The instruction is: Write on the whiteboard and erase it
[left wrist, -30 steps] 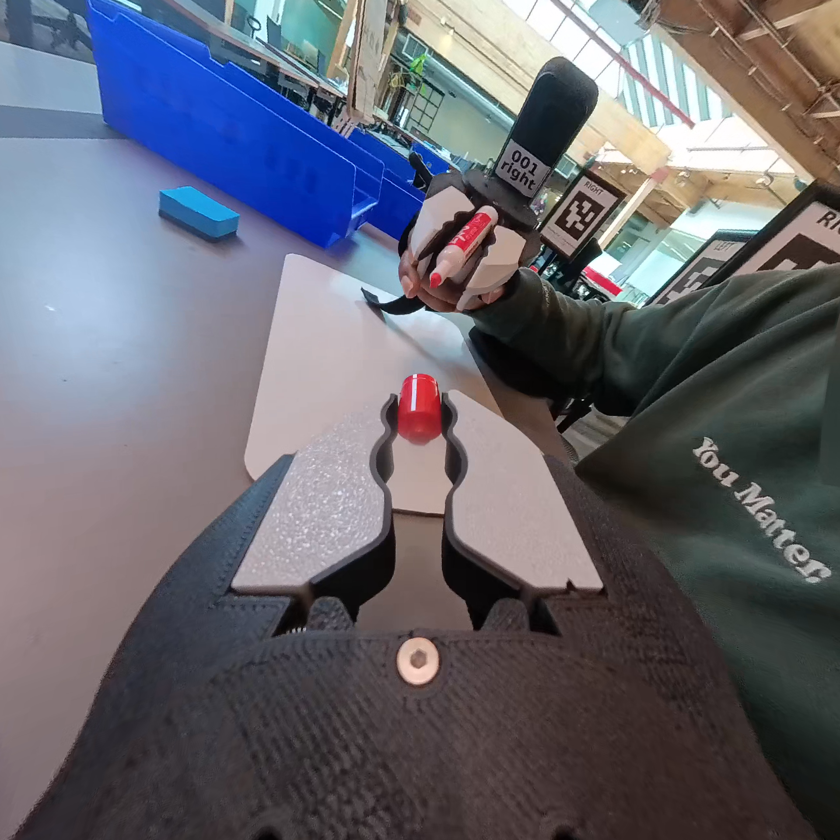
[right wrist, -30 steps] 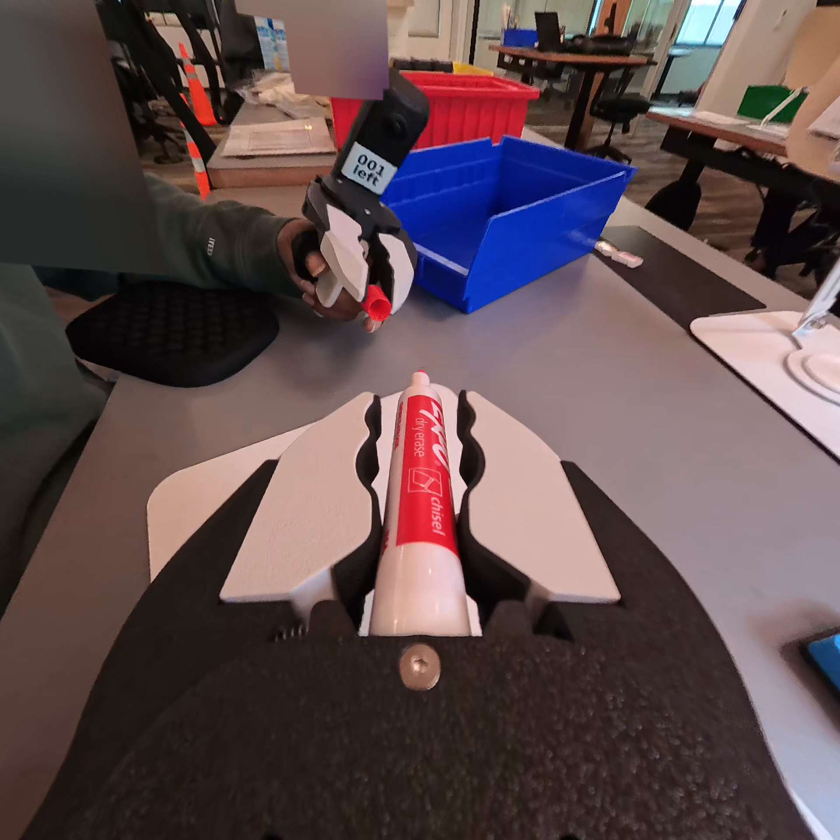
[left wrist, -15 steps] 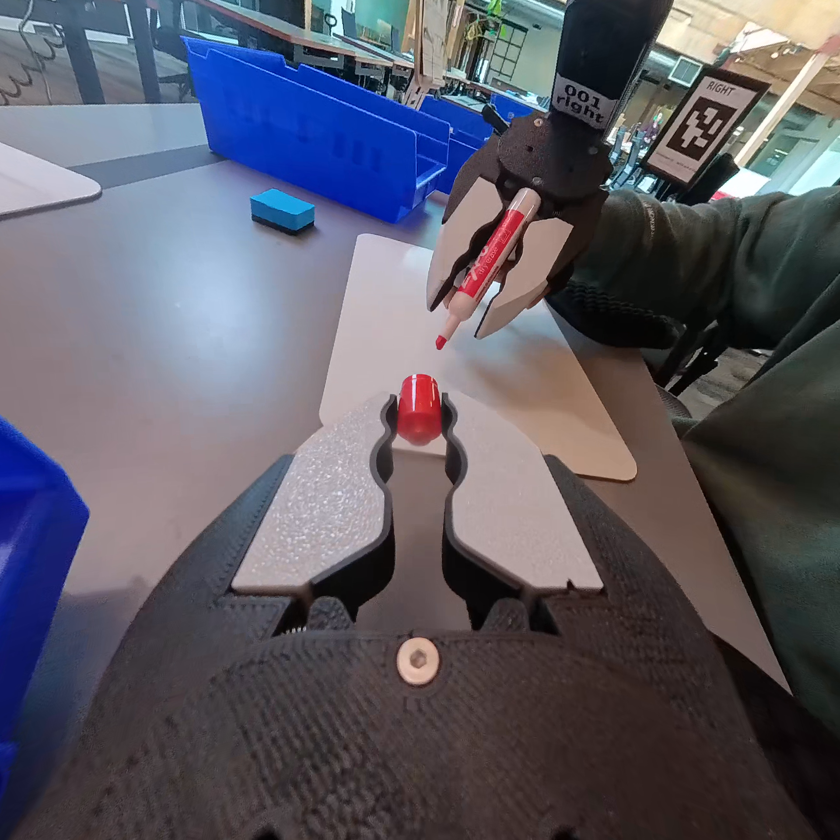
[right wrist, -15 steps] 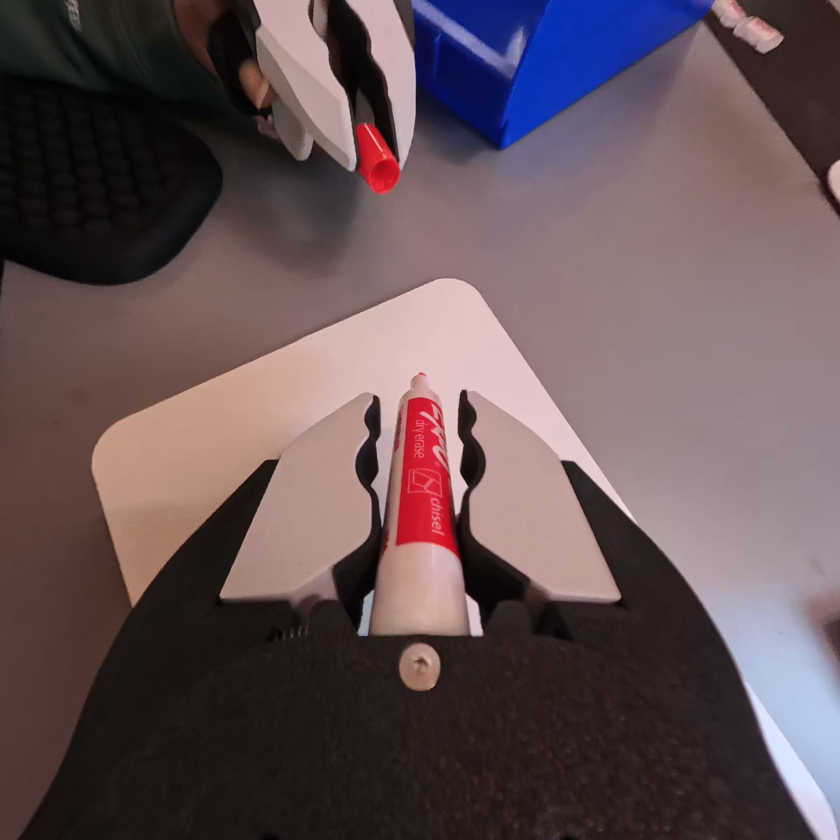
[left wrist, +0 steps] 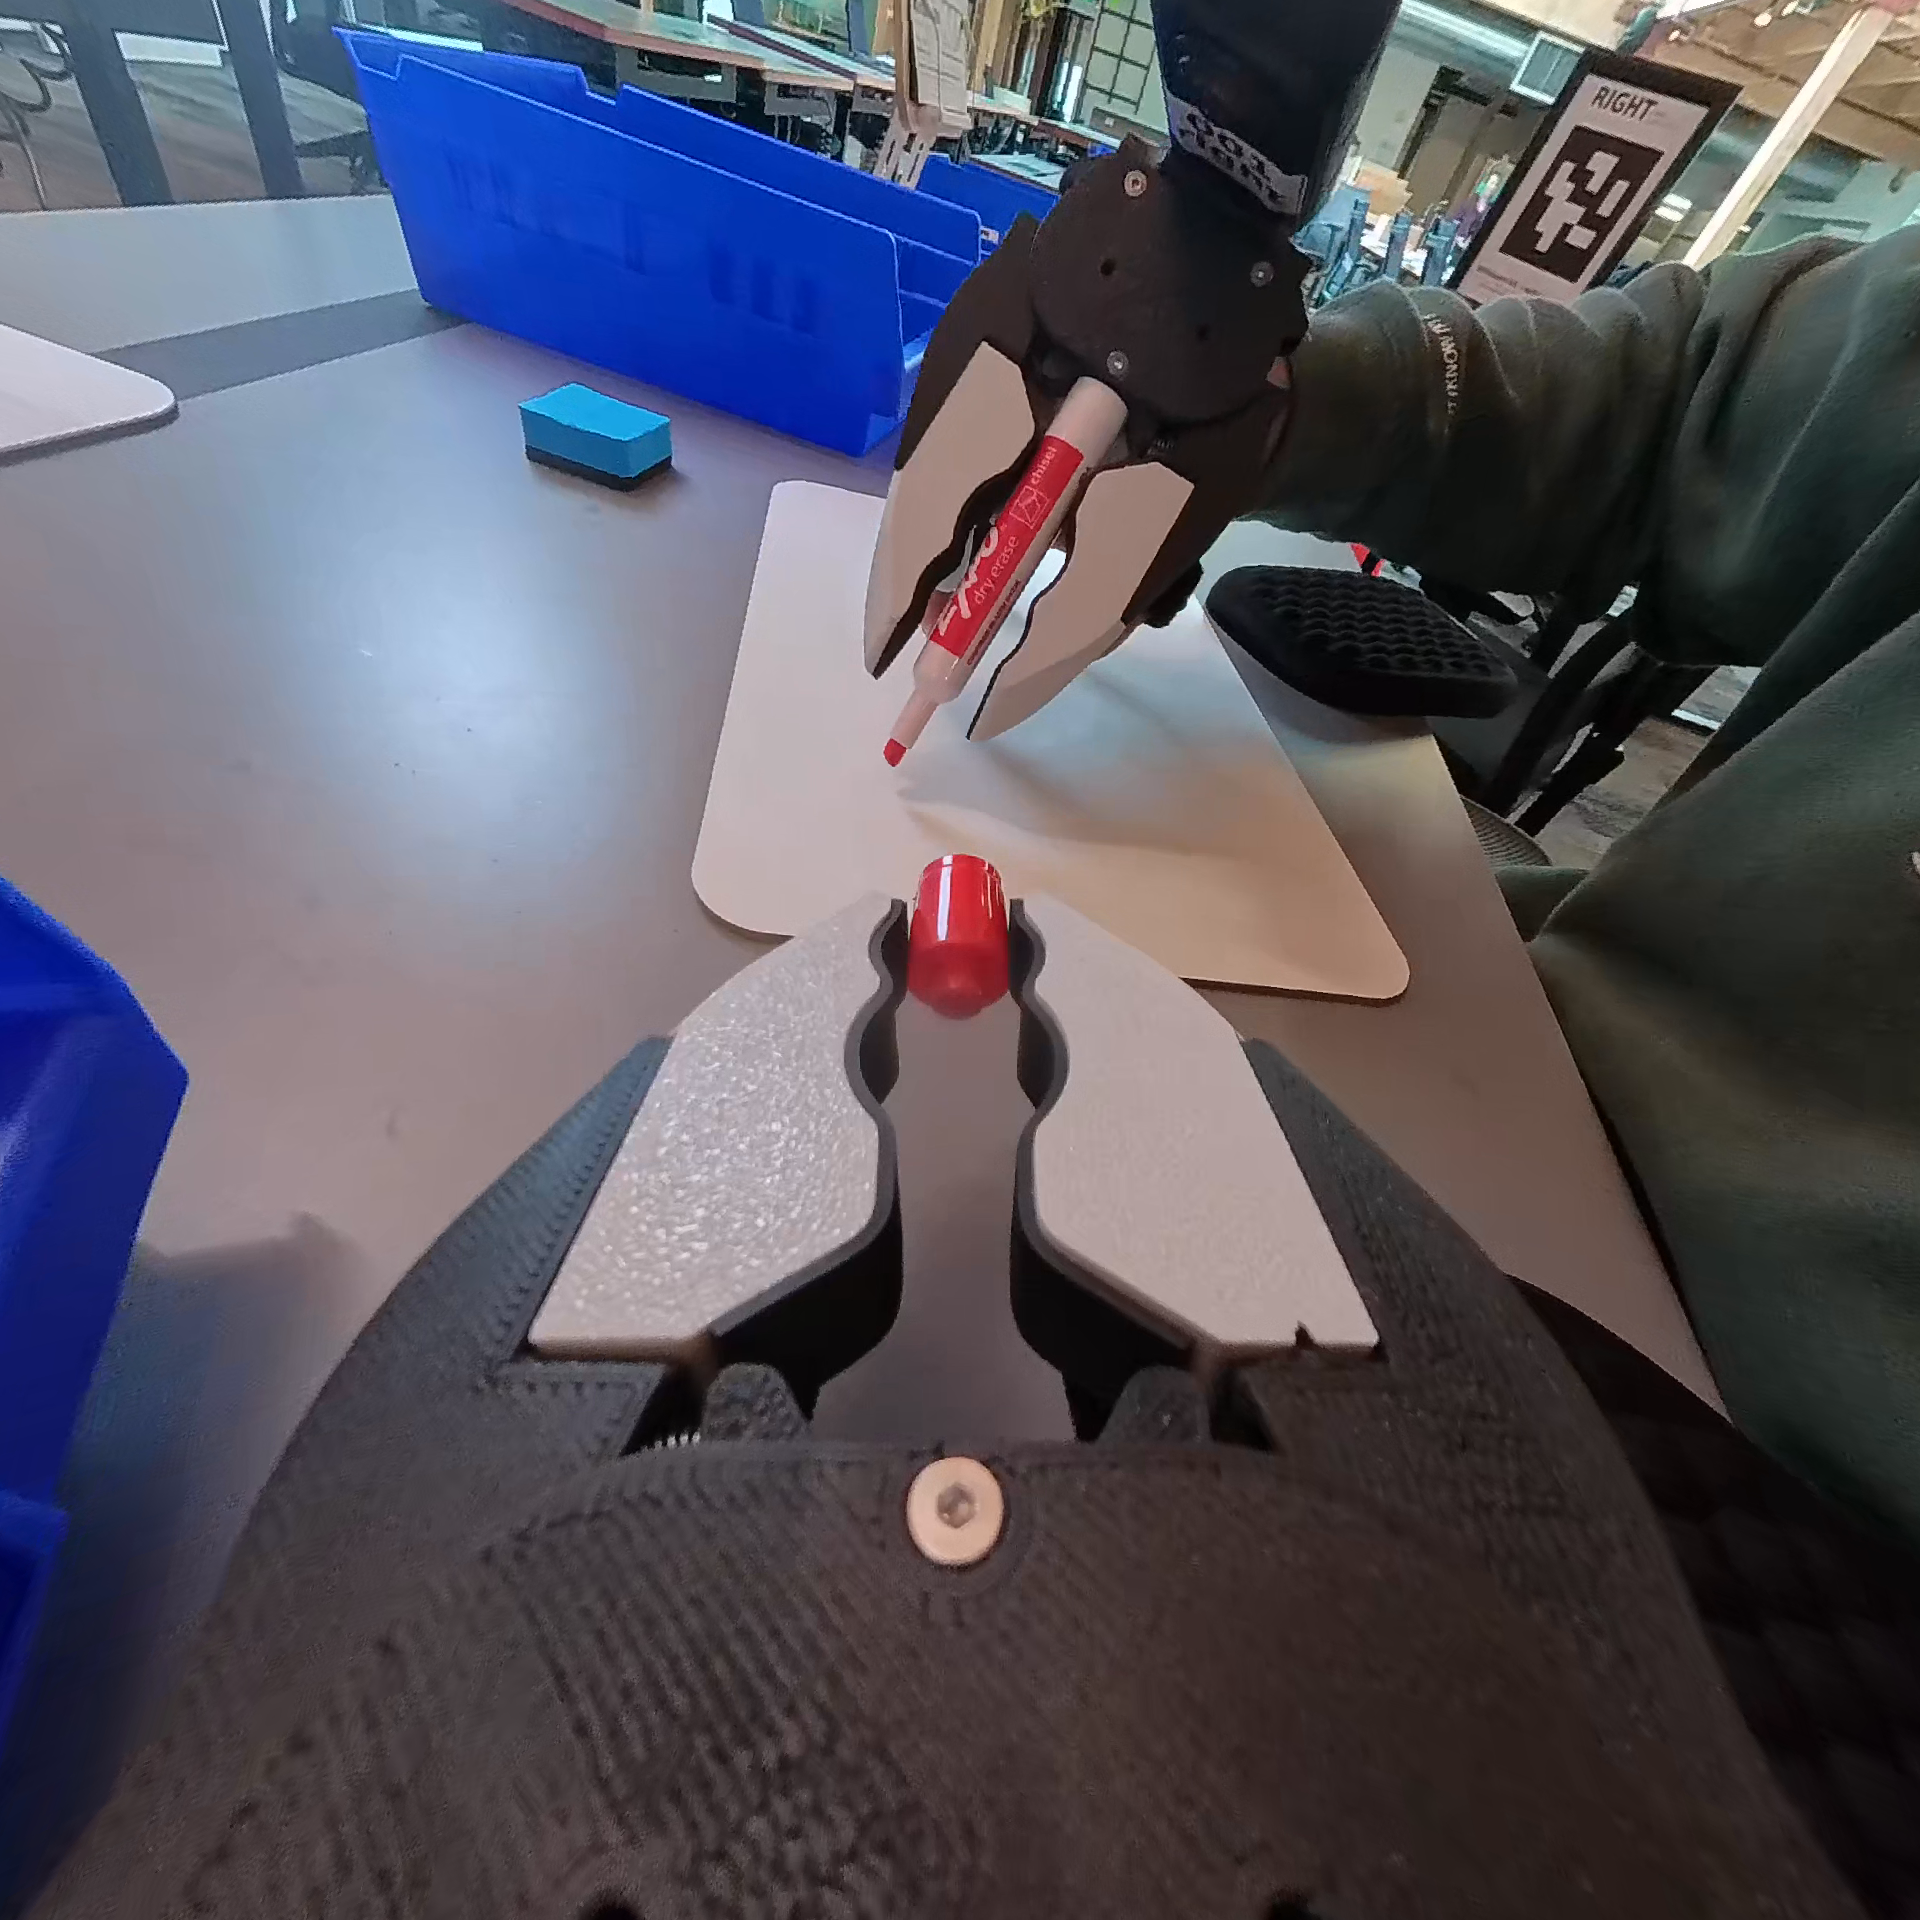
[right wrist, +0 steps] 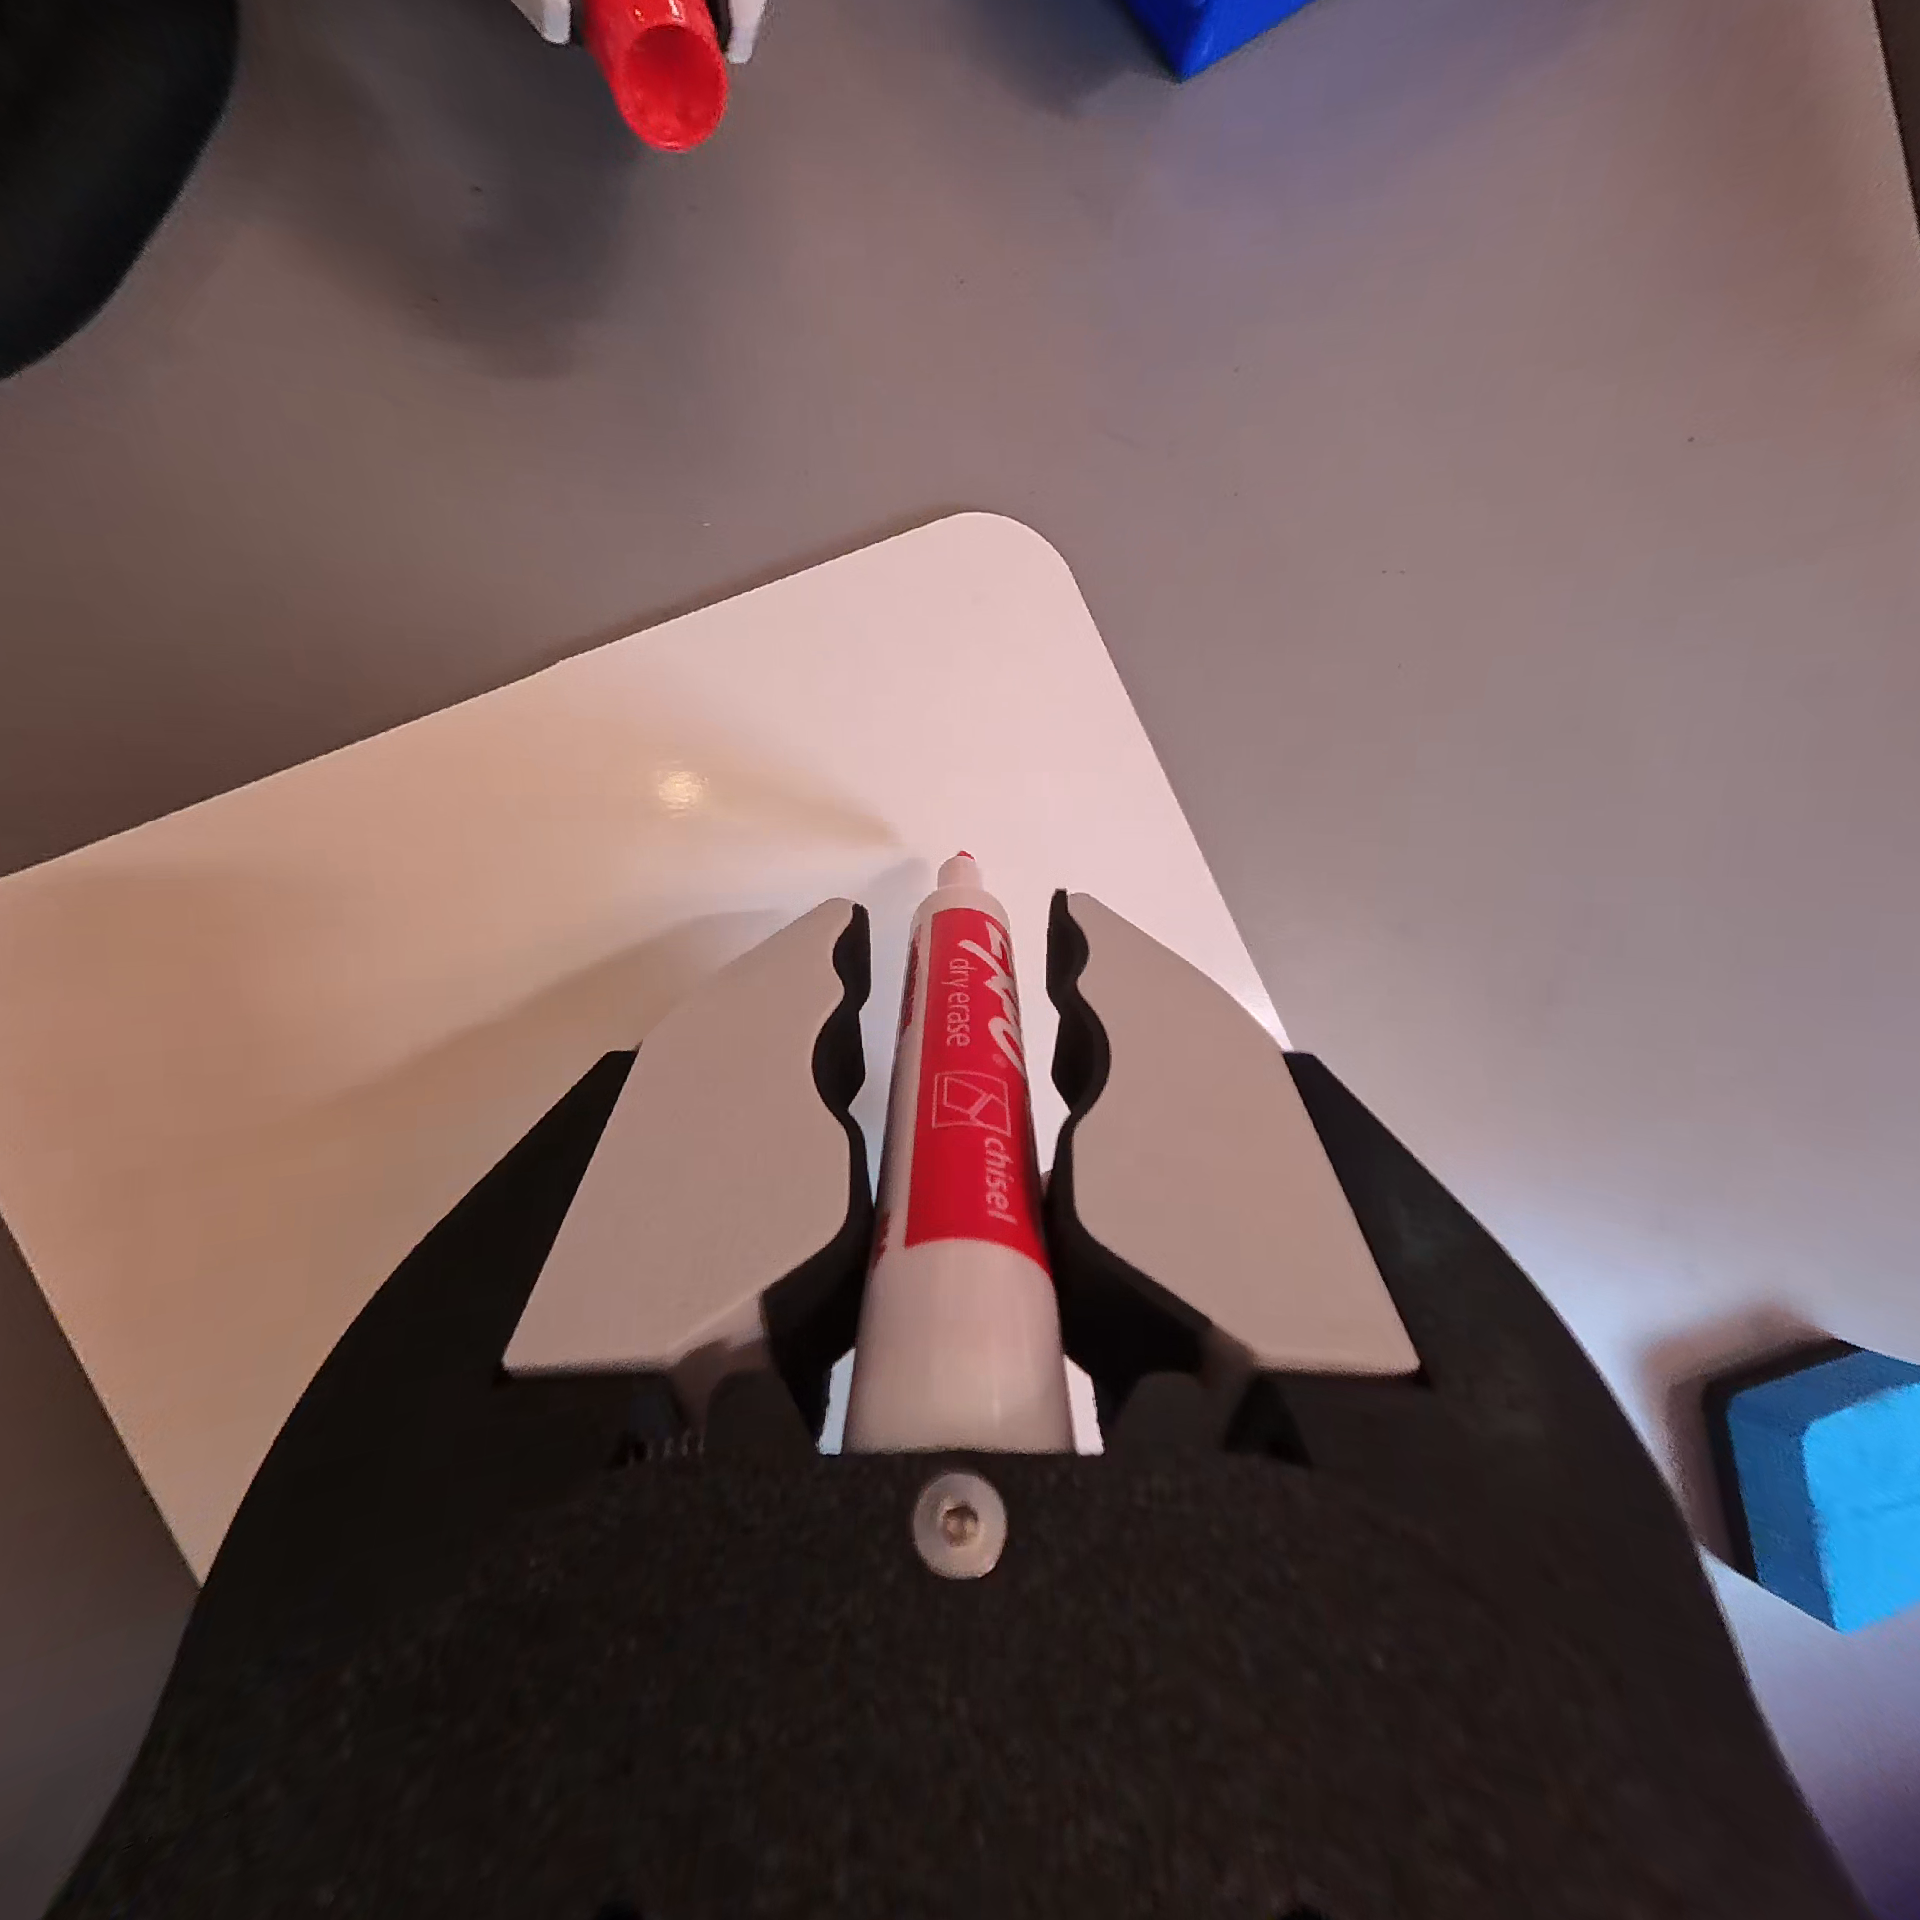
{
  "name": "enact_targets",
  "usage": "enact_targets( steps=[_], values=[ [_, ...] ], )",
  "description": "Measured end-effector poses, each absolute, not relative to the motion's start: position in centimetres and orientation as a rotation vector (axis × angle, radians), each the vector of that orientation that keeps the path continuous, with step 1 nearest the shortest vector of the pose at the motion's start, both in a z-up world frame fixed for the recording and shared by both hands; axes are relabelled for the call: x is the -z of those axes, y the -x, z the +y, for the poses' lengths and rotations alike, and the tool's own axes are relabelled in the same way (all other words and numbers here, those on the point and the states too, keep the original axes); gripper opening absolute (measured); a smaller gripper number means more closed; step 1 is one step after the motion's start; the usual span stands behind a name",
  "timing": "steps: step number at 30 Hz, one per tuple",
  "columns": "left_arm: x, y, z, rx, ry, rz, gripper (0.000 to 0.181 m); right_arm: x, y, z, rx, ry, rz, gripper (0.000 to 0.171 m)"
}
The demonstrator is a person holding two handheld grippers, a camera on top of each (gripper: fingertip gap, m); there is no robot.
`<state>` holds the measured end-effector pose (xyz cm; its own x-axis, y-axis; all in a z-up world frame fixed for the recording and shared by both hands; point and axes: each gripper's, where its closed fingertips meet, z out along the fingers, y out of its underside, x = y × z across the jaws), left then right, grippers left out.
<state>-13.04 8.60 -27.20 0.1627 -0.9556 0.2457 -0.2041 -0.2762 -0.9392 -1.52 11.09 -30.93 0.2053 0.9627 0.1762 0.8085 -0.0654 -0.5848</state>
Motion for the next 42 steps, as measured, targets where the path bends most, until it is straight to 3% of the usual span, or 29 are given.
enact_targets(
  steps=[26, 42],
  values=[
    [27.4, 13.0, 8.5, 1.188, 1.652, 1.139, 0.018, 31.7, 1.6, 12.2, -0.291, 1.937, -1.67, 0.033],
    [27.5, 12.8, 8.1, 1.198, 1.655, 1.158, 0.018, 31.8, 4.4, 7.9, -0.405, 1.872, -1.777, 0.033]
  ],
)
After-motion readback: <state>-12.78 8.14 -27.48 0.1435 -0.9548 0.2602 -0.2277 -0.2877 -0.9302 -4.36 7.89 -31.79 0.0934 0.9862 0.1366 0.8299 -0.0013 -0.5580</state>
